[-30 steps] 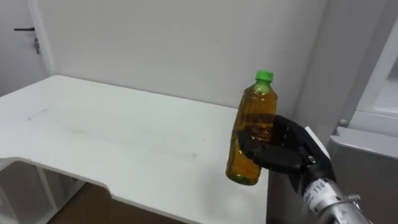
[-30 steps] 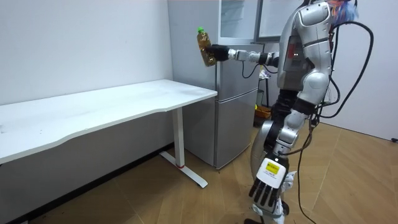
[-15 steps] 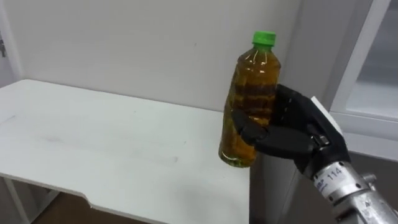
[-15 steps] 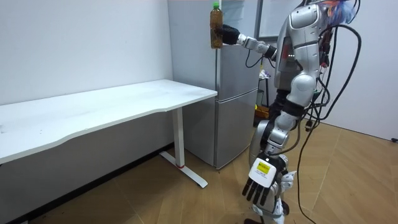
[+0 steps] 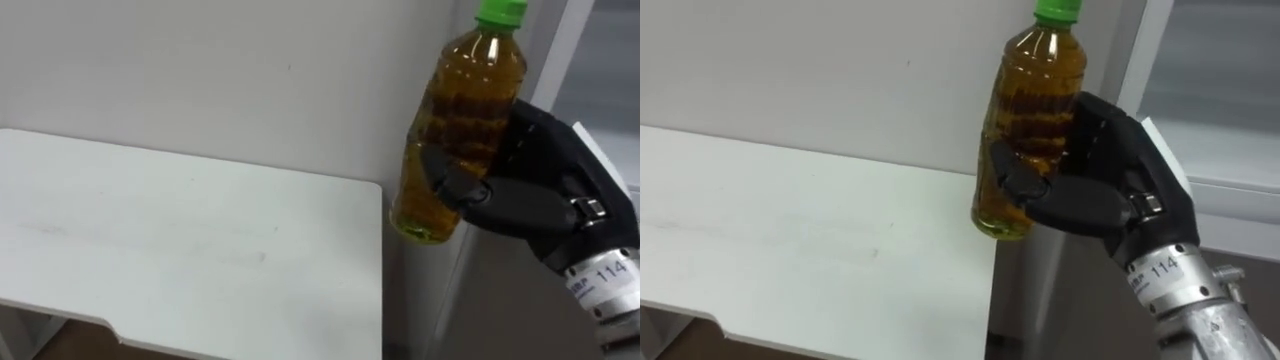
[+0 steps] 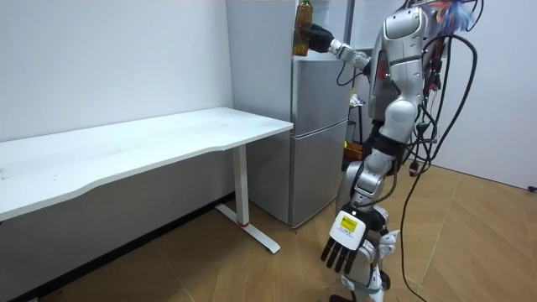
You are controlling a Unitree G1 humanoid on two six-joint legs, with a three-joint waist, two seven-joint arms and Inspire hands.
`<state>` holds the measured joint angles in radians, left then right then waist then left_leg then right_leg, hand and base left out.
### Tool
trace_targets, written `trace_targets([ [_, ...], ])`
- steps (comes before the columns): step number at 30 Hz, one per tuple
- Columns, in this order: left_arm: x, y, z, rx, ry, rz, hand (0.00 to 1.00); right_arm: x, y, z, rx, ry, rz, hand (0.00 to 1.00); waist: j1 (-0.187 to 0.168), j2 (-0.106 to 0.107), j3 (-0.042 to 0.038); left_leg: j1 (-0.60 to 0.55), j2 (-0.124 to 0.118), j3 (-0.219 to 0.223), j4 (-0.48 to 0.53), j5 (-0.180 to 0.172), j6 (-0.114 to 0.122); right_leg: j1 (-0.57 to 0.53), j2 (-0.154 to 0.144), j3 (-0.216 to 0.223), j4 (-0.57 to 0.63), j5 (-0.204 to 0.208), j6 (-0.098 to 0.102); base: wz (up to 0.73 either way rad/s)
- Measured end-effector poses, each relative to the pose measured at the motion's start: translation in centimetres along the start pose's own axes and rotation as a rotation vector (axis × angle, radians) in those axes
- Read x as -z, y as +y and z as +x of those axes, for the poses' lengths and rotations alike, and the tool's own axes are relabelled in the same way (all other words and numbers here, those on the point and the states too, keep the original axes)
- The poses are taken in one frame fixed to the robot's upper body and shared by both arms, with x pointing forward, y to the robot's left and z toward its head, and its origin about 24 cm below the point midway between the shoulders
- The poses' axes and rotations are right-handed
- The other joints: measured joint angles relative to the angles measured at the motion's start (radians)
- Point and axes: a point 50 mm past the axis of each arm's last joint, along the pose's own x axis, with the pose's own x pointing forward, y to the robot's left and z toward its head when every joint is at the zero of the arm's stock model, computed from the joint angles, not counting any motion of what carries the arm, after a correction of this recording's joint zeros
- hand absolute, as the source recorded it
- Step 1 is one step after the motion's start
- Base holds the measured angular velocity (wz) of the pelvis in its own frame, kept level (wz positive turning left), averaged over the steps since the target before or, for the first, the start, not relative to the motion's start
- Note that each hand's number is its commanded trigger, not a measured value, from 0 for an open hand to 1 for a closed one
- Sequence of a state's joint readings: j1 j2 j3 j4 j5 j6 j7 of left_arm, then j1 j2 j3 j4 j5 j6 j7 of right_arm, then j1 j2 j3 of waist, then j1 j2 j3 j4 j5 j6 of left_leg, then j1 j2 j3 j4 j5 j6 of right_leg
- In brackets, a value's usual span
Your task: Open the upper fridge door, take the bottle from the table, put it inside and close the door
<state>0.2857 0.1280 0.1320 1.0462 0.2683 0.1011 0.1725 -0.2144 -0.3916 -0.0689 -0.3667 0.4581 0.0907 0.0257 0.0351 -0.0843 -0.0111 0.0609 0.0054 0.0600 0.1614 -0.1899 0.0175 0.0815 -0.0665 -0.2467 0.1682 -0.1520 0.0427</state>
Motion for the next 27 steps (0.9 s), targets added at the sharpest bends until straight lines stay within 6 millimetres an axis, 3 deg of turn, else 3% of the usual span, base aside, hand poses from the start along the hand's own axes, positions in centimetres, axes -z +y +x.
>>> trace_targets([
  [9, 0.4, 0.6, 0.0, -0.042, 0.006, -0.05, 0.0, -0.9, -1.7, -1.4, 0.076, -0.021, -0.023, 1.0, -0.01, -0.004, -0.0017, 0.01, 0.001, 0.023, -0.001, 0.0, 0.0, 0.0, 0.001, 0.024, 0.002, 0.001, -0.001, -0.06],
  [18, 1.4, 1.2, -0.1, -0.095, 0.034, -0.078, 0.0, -1.8, -4.1, -2.0, 0.233, -0.05, -0.064, 1.0, -0.053, -0.022, 0.0065, 0.012, 0.004, 0.031, 0.0, -0.001, 0.001, -0.001, 0.001, 0.029, 0.004, 0.002, -0.002, -0.02],
  [21, 1.4, 1.2, 0.0, -0.097, 0.035, -0.085, 0.0, -2.1, -4.6, -2.2, 0.271, -0.058, -0.068, 1.0, -0.056, -0.026, 0.0049, 0.013, 0.005, 0.036, -0.001, -0.002, 0.001, -0.006, 0.002, 0.045, 0.004, 0.003, -0.004, -0.1],
  [27, 1.2, 1.3, 0.0, -0.099, 0.025, -0.087, 0.0, -2.1, -5.3, -2.3, 0.343, -0.059, -0.068, 1.0, -0.059, -0.02, 0.0076, 0.015, 0.009, 0.046, -0.002, -0.002, 0.001, -0.014, 0.003, 0.054, 0.004, 0.005, -0.007, -0.07],
])
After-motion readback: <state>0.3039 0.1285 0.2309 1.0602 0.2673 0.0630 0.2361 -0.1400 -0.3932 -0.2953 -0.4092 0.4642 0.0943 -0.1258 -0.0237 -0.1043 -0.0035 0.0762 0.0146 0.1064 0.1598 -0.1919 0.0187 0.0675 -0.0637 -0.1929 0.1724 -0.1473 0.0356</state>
